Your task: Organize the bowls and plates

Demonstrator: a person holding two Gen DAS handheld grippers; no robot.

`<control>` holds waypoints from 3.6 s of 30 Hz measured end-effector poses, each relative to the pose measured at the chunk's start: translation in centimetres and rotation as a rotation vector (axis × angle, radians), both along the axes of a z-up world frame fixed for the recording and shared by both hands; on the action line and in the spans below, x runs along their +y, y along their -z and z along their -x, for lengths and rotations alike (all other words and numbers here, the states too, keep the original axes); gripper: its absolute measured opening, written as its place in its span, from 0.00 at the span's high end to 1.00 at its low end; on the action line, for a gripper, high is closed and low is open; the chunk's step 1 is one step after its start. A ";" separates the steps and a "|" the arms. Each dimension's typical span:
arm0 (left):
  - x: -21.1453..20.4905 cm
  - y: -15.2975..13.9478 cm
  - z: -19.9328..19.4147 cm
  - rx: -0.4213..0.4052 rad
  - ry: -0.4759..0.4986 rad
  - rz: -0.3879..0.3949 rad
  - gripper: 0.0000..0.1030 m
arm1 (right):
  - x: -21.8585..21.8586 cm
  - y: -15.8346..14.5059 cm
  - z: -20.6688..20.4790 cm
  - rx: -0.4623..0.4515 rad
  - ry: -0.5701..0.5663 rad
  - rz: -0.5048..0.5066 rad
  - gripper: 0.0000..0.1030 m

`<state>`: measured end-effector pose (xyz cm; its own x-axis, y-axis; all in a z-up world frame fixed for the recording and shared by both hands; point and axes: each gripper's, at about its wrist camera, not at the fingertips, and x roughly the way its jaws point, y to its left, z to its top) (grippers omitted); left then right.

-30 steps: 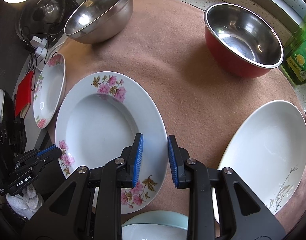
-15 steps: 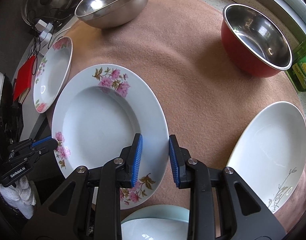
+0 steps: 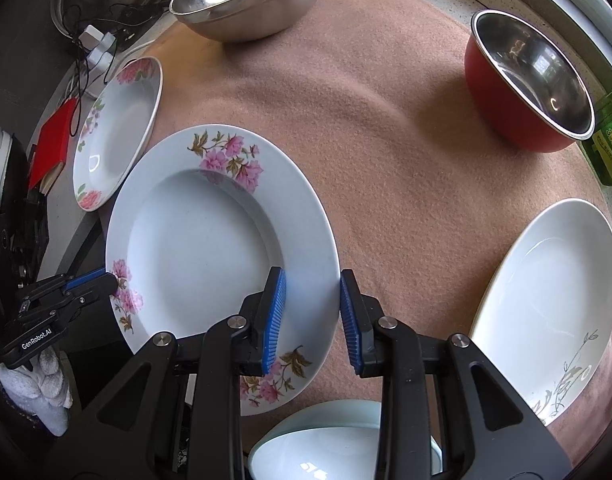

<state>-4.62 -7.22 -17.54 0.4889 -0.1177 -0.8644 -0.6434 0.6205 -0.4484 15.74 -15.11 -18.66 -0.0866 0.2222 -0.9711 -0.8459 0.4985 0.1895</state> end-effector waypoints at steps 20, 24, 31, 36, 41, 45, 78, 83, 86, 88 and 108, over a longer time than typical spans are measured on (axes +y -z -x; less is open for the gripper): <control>-0.1 -1.0 1.7 0.012 0.037 -0.053 0.85 | 0.6 -1.7 -0.6 -0.078 0.038 -0.055 0.47; 0.6 -1.9 4.0 0.028 0.001 -0.057 0.85 | 0.6 -3.7 -0.8 -0.081 0.070 -0.117 0.46; 4.6 -6.1 6.6 -0.021 -0.086 -0.149 0.85 | 1.3 -8.2 1.1 -0.141 0.100 -0.237 0.36; 9.1 -7.1 7.1 -0.052 -0.114 -0.181 0.82 | 2.3 -10.3 3.9 -0.195 0.102 -0.324 0.30; 13.9 -6.3 6.0 -0.045 -0.065 -0.164 0.82 | 4.0 -10.6 6.2 -0.192 0.164 -0.352 0.24; 17.1 -5.6 5.0 -0.038 -0.008 -0.152 0.82 | 5.8 -10.3 8.0 -0.238 0.235 -0.339 0.24; 21.5 -0.1 2.8 -0.036 0.101 0.079 0.83 | 14.7 -1.1 4.1 0.032 0.319 -0.204 0.77; 21.3 -0.1 1.6 -0.035 0.140 0.088 0.85 | 15.2 -0.5 3.7 0.049 0.316 -0.197 0.80; 21.0 0.1 1.1 -0.032 0.164 0.089 0.85 | 15.2 -0.1 3.7 0.061 0.321 -0.191 0.82; 21.0 0.3 0.9 -0.027 0.165 0.085 0.85 | 15.2 0.3 3.6 0.079 0.331 -0.185 0.85; 21.7 -0.2 -0.7 -0.006 0.187 0.019 0.85 | 13.7 0.5 4.0 0.118 0.425 -0.235 0.87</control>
